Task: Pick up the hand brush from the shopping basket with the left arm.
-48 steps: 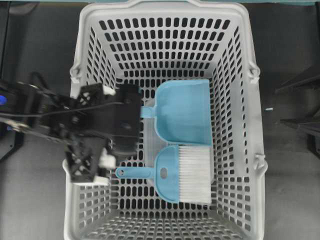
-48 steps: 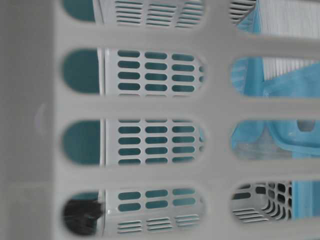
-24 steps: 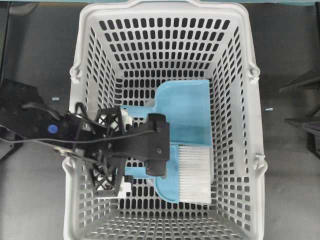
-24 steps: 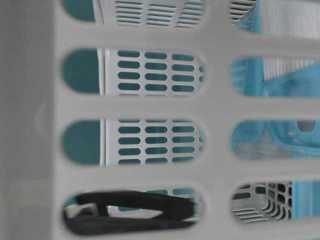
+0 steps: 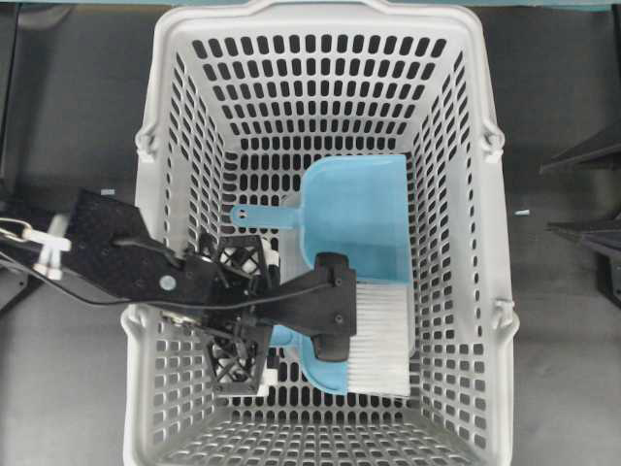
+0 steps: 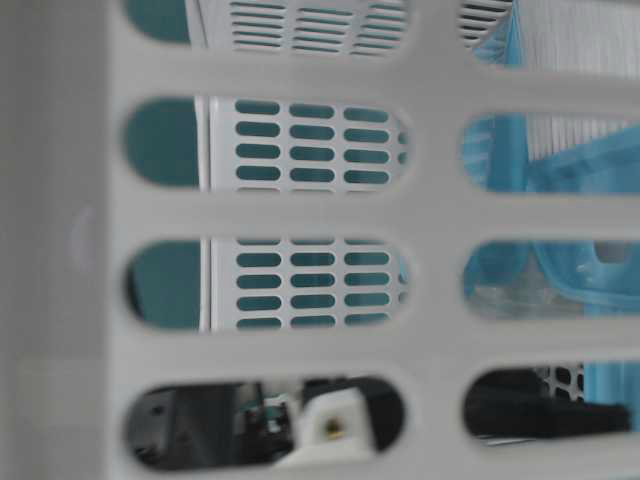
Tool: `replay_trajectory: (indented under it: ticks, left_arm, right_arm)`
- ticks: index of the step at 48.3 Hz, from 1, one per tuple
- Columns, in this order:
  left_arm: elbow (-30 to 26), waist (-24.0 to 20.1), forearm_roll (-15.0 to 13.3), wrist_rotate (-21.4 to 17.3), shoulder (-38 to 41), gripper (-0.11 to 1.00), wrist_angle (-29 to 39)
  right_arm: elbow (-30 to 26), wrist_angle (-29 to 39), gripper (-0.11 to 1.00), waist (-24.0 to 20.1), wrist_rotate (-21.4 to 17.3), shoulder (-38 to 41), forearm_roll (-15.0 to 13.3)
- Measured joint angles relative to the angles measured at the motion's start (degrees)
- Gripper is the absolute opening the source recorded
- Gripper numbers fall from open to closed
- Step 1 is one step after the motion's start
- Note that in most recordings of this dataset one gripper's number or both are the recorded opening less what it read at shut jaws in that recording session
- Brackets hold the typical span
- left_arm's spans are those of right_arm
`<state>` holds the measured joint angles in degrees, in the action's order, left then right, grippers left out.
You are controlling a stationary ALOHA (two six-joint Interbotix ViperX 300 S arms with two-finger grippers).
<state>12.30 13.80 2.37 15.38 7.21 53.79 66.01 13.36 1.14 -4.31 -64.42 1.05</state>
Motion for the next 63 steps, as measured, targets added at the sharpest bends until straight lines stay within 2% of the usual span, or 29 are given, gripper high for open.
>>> replay_trajectory:
  ticks: [11, 28, 52, 58, 63]
  left_arm:
    - [0.53, 0.0, 0.0, 0.0, 2.64, 0.91, -1.23]
    - [5.63, 0.0, 0.0, 0.09, 3.52, 0.91, -6.06]
    - [5.19, 0.0, -0.09, 0.0, 3.87, 0.9, -8.88]
    - [5.19, 0.0, 0.0, 0.0, 3.87, 0.75, -9.05]
    - [5.19, 0.0, -0.09, 0.0, 3.87, 0.46, -9.05]
  right_arm:
    - [0.26, 0.0, 0.75, 0.09, 0.0, -0.09, 0.0]
    - [0.35, 0.0, 0.75, 0.0, 0.0, -0.09, 0.0]
    - [0.79, -0.79, 0.74, 0.09, 0.0, -0.09, 0.09]
    - [0.79, -1.05, 0.74, 0.09, -0.09, -0.09, 0.0]
    - [0.88, -1.49, 0.74, 0.0, -0.09, -0.09, 0.0]
